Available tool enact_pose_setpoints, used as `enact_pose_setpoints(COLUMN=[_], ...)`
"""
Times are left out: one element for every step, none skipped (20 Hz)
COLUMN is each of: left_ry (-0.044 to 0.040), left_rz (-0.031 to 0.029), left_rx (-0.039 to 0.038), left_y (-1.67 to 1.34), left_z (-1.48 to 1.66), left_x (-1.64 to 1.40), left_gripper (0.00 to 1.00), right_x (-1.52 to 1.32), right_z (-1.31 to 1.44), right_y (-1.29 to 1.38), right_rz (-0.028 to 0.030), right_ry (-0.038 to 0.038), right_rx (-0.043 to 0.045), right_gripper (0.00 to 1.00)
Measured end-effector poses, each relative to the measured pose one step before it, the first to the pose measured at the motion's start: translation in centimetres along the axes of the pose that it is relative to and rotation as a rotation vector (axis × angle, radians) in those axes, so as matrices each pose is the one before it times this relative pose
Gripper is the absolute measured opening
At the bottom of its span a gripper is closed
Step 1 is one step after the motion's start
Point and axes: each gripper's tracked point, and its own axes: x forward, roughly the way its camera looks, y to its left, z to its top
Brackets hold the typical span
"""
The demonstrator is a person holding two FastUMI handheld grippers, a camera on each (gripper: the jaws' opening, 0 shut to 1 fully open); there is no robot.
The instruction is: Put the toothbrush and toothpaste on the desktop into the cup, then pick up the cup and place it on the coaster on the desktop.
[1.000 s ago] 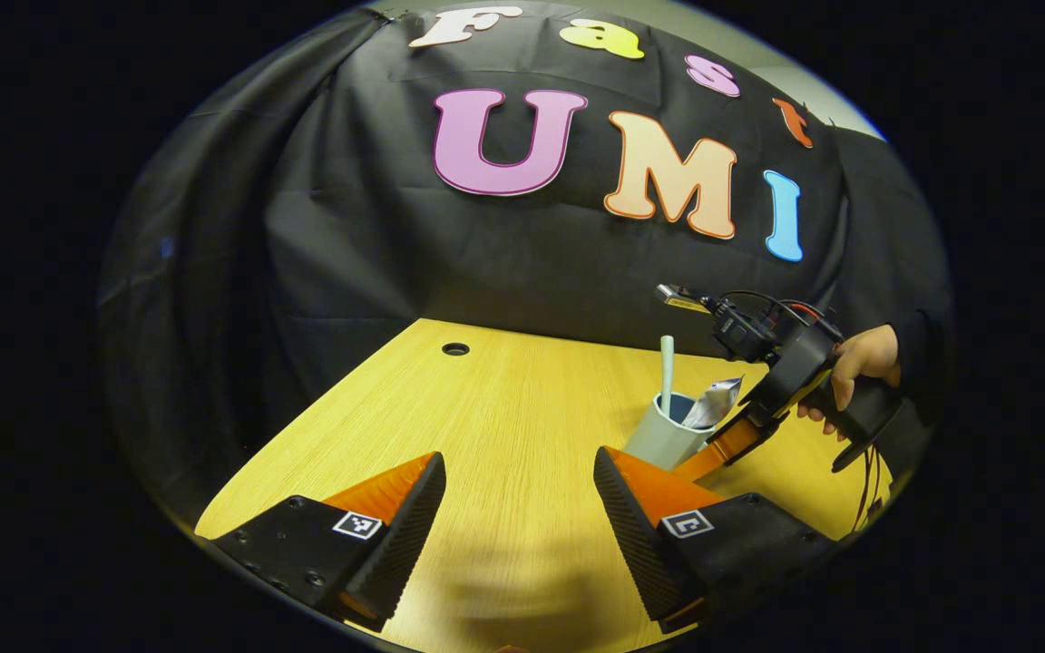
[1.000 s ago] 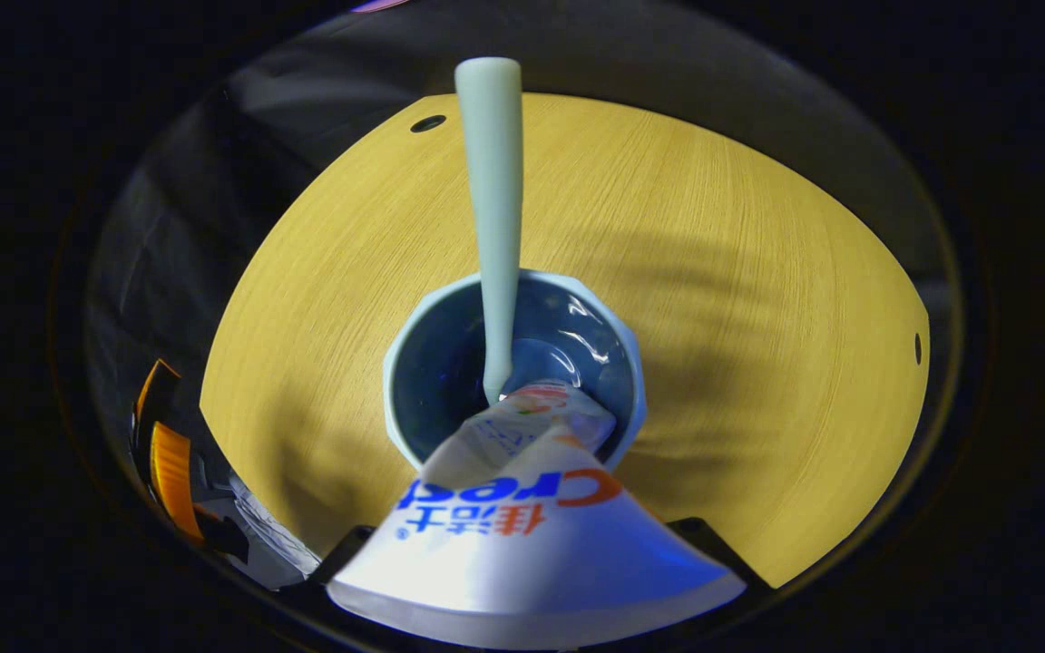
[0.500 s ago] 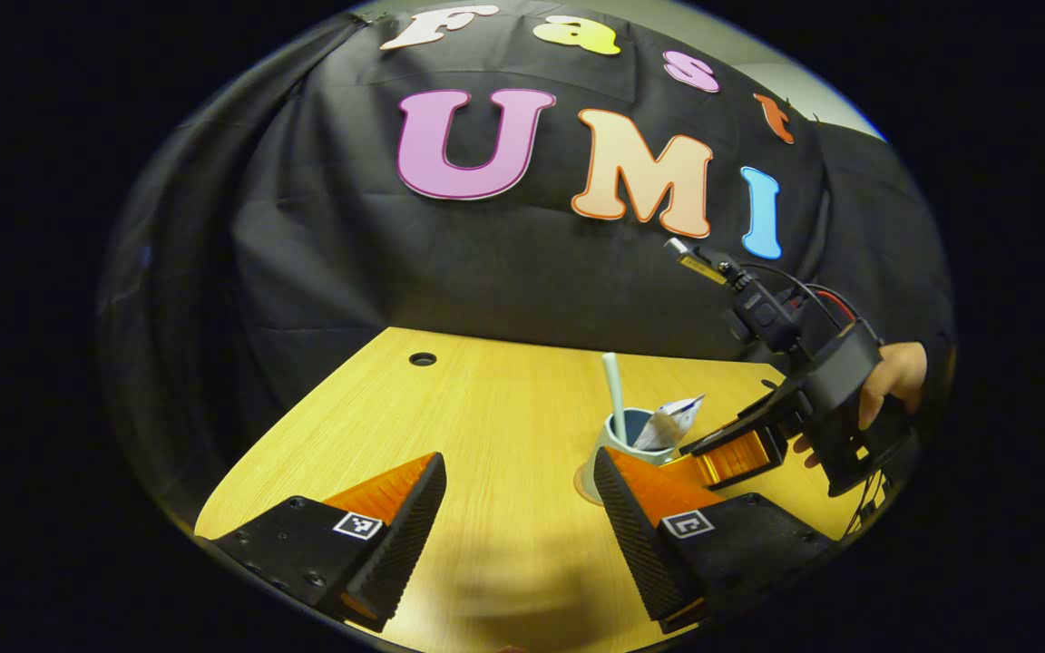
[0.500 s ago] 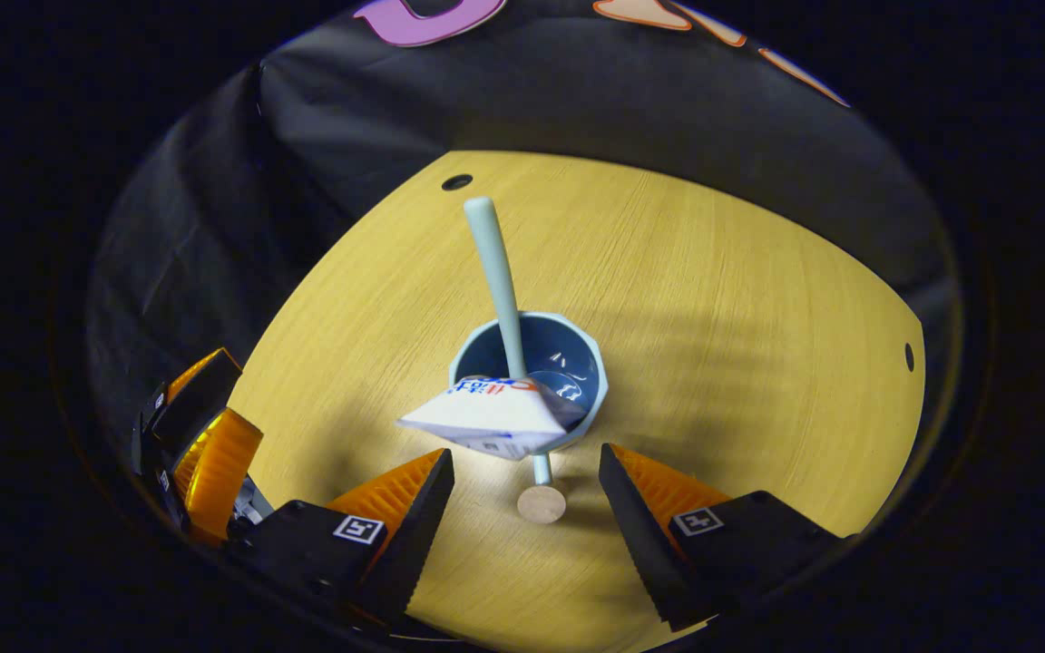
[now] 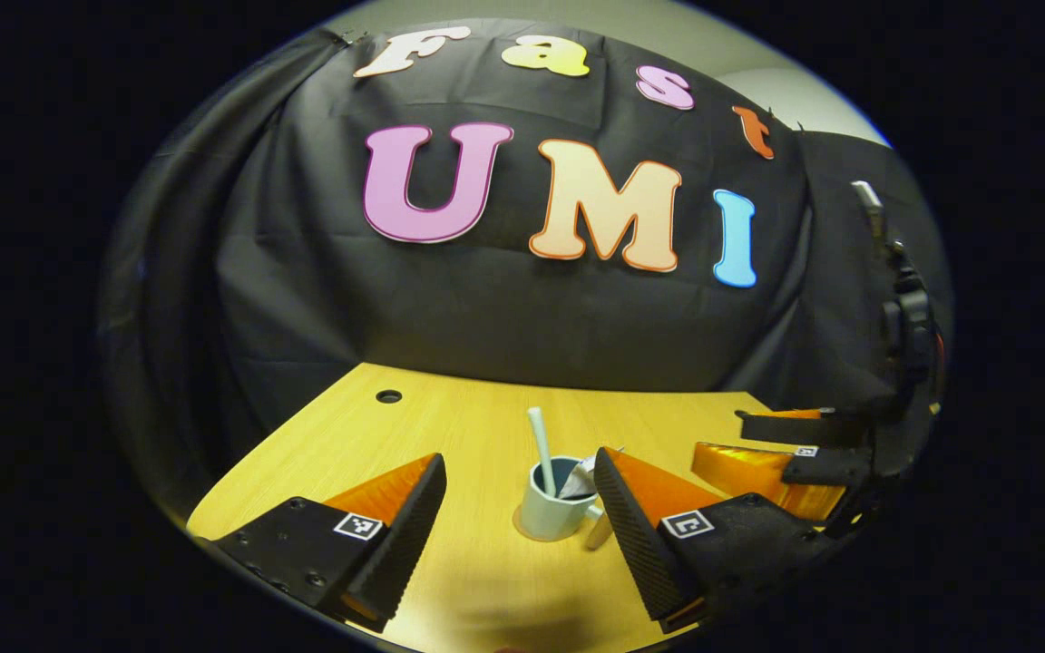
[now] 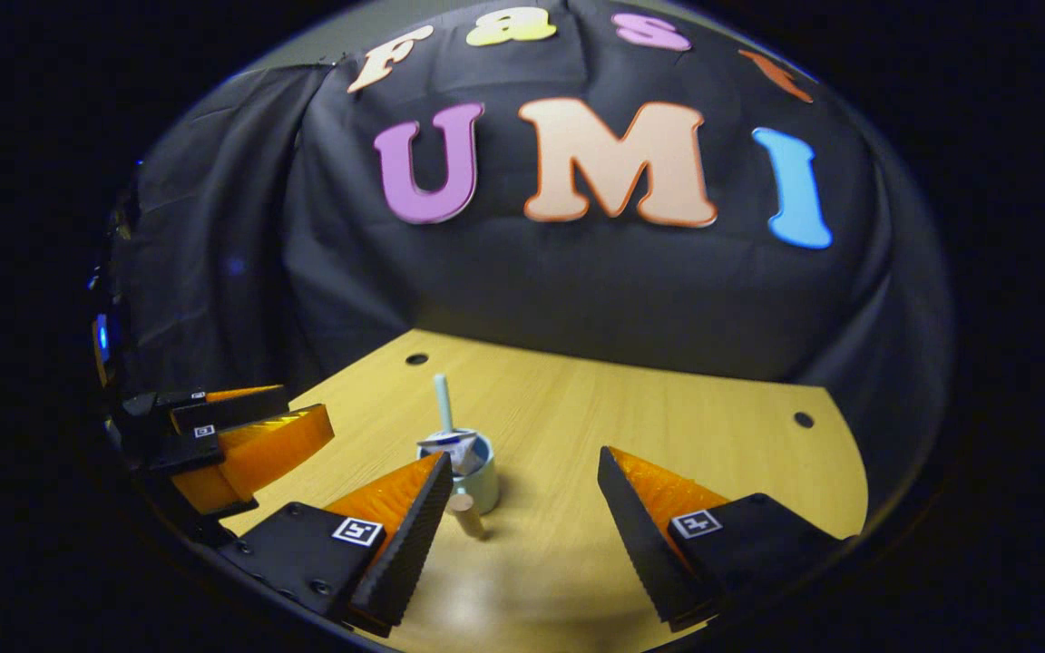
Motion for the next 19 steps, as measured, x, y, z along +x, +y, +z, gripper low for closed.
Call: enact_pose_setpoints(left_ry=[-0.01824, -0.01617, -0.01169, -0.01327, -0.01704, -0.01075, -0.01332, -0.01082, -0.02205, -0.01612, -0.01177, -0.00949, -0.00636, -0.00983, -0.00576, -0.00869, -0.00631, 0.00111, -0.00084], left_rz=[0.00582, 0.00108, 0.00056, 0.00165, 0.00896, 0.00683, -0.00202, 0.00345, -0.00051, 0.00172, 0.00295, 0.00235, 0.00284, 0.00653, 0.00176, -0.00028, 0.00195, 0.00584, 0.00397], left_rx=[-0.00589, -0.00125, -0.00126, 0.00159, 0.00623, 0.00838, 0.00925, 0.00332, -0.00261, -0.00235, -0.00088, 0.00117, 0.00192, 0.00214, -0.00080, -0.00017, 0.00231, 0.00674, 0.00641], left_y=[-0.768, -0.719, -0.710, -0.495, -0.341, -0.305, -0.512, -0.361, -0.198, -0.280, -0.206, -0.191, -0.119, -0.018, -0.042, -0.070, -0.036, 0.119, 0.146], left_z=[0.696, 0.699, 0.527, 0.575, 0.662, 0.594, 0.617, 0.649, 0.894, 0.713, 0.400, 0.363, 0.331, 0.297, 0.234, 0.320, 0.137, 0.048, -0.041], left_x=[-0.292, -0.125, -0.114, -0.202, -0.125, 0.064, 0.105, -0.191, 0.058, -0.246, 0.067, -0.121, -0.125, -0.150, -0.073, -0.072, 0.093, -0.036, -0.131], left_gripper=[0.95, 0.95, 0.95, 0.94, 0.94, 0.95, 0.95, 0.95, 0.95, 0.95, 0.94, 0.94, 0.95, 0.95, 0.94, 0.94, 0.94, 0.94, 0.94], right_x=[-0.751, -0.800, -0.989, -0.717, -0.597, -0.145, -0.282, -0.234, -0.281, -0.023, -0.083, -0.224, -0.197, -0.103, -0.234, -0.284, -0.215, -0.091, -0.133], right_z=[0.707, 0.575, 0.591, 0.897, 1.143, 0.763, 1.036, 0.953, 1.067, 0.819, 0.717, 0.623, 0.460, 0.378, 0.416, 0.416, 0.326, 0.159, 0.101], right_y=[-0.727, -0.886, -0.802, -0.779, -0.793, -0.691, -1.124, -1.051, -0.641, -0.617, -0.650, -0.471, -0.449, -0.480, -0.427, -0.287, -0.341, -0.229, 0.000], right_rz=[-0.02464, -0.01698, -0.00791, -0.00947, -0.01480, -0.00994, -0.01268, -0.01257, -0.01022, -0.01294, -0.00842, -0.00538, -0.00677, -0.00777, -0.00394, -0.00463, -0.00695, -0.00245, 0.00137], right_ry=[-0.05896, -0.03566, -0.02923, -0.03226, -0.03113, -0.02046, -0.02357, -0.01764, -0.02103, -0.02239, -0.01520, -0.00903, -0.01050, -0.01556, -0.00748, -0.01198, -0.00546, -0.00395, 0.00029], right_rx=[0.01513, 0.02188, 0.02594, 0.02832, 0.02383, 0.01041, 0.00571, 0.00074, 0.00213, 0.00783, 0.00328, 0.00451, -0.00312, -0.00591, 0.00152, -0.00246, -0.00053, -0.00167, -0.00078], right_gripper=[0.99, 0.99, 0.99, 0.99, 0.96, 0.99, 0.98, 0.98, 0.99, 0.98, 0.99, 0.99, 0.98, 0.98, 0.99, 0.98, 0.98, 0.98, 0.98])
